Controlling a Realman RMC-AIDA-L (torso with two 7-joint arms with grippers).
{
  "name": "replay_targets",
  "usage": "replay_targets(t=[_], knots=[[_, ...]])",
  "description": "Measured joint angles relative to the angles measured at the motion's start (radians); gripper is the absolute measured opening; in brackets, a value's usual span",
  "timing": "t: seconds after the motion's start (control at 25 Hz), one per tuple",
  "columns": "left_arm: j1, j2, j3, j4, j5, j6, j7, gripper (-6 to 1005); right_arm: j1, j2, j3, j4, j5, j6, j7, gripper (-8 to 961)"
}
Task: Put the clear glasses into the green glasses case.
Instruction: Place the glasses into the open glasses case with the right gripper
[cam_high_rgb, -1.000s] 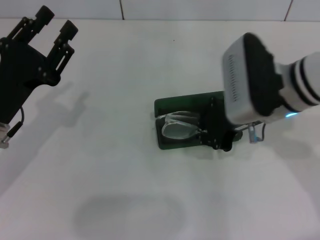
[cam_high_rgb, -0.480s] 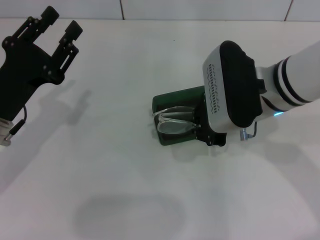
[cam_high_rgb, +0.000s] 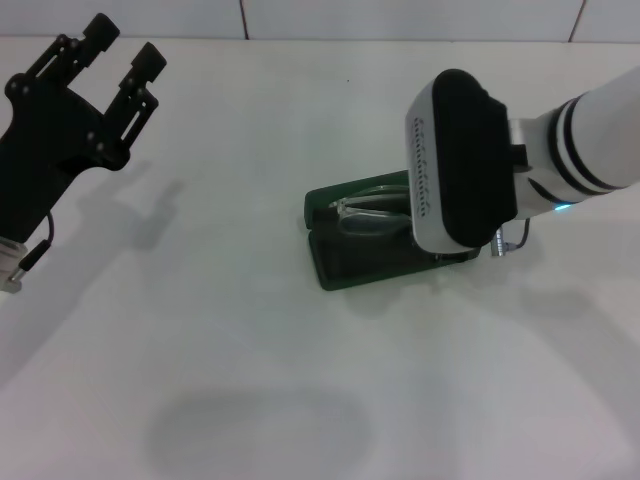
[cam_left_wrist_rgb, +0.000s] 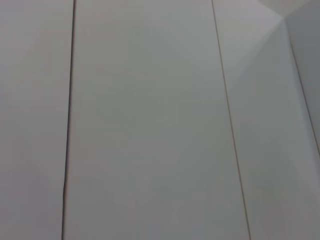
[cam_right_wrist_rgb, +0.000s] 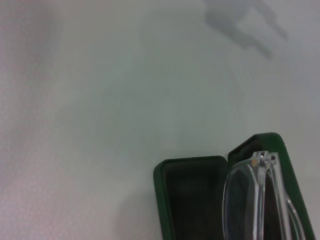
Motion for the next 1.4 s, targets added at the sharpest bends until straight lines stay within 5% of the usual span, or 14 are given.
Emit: replay_targets(t=[0.84,1.16,1.4], knots=[[-0.001,-0.001,0.000,-0.012,0.002,0.000,0.007,518,-0.004,-0.001,-0.167,0.013,-0.158,0.082,0.040,117],[-0.001,-0.002,0.000,-0.012,0.003,-0.003,0.007,518,-0.007,-0.001,-0.182,0.011,-0.166,0.079,0.071,169],[-0.002,-0.002,0.000,-0.012,0.003,-0.011,0.008,518,-0.016,-0.001,-0.175,-0.015,-0.155,0.077,0.081,319]])
